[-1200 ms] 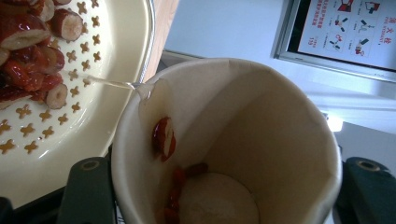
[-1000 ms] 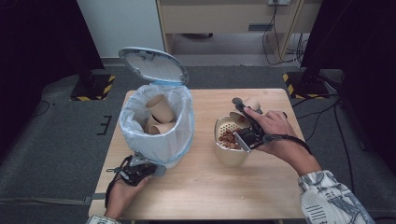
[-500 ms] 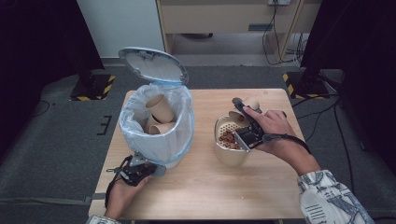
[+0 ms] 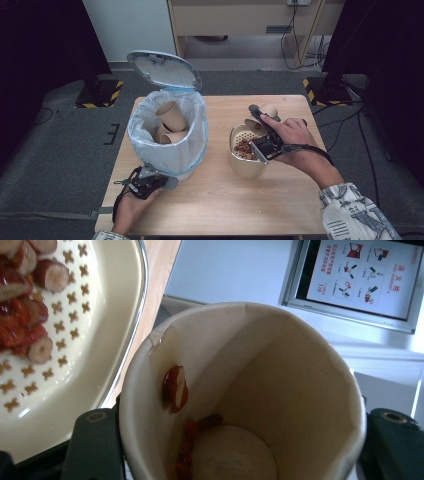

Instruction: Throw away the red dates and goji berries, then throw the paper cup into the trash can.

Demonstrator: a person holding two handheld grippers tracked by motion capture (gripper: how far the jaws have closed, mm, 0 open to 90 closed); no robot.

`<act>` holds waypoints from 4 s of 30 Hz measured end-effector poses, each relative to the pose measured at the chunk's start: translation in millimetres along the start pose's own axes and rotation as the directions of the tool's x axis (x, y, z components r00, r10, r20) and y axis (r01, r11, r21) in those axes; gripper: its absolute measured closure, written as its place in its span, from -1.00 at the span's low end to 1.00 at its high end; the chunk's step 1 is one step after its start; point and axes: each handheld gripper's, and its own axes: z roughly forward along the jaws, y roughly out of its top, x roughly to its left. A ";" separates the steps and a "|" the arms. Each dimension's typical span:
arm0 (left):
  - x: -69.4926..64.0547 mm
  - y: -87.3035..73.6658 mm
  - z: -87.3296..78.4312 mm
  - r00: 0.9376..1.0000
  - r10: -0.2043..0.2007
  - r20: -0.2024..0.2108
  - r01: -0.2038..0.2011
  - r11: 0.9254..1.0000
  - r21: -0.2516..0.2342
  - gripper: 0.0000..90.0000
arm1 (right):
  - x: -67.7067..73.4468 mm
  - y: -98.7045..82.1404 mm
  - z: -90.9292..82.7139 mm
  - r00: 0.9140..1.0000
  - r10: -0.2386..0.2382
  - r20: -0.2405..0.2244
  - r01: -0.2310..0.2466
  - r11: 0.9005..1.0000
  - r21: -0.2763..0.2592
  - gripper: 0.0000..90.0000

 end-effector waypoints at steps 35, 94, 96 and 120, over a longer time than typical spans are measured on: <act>-0.2 0.0 0.0 1.000 0.000 -0.001 0.000 1.000 0.000 1.00 | -2.7 10.6 -1.9 0.997 -0.078 0.008 0.078 0.997 0.023 -0.26; 0.2 -0.2 -0.1 1.000 -0.001 0.001 0.001 1.000 -0.002 1.00 | -10.1 -18.5 5.0 0.955 0.297 -0.028 -0.297 0.955 -0.021 -0.27; 0.3 -0.3 -0.1 1.000 -0.002 0.002 0.002 1.000 -0.002 1.00 | -10.3 -19.3 5.4 0.951 0.307 -0.027 -0.307 0.951 -0.020 -0.27; 0.0 -0.2 0.0 1.000 -0.001 0.001 0.001 1.000 -0.002 1.00 | -26.3 -31.6 10.2 0.840 0.541 -0.046 -0.543 0.837 -0.071 -0.28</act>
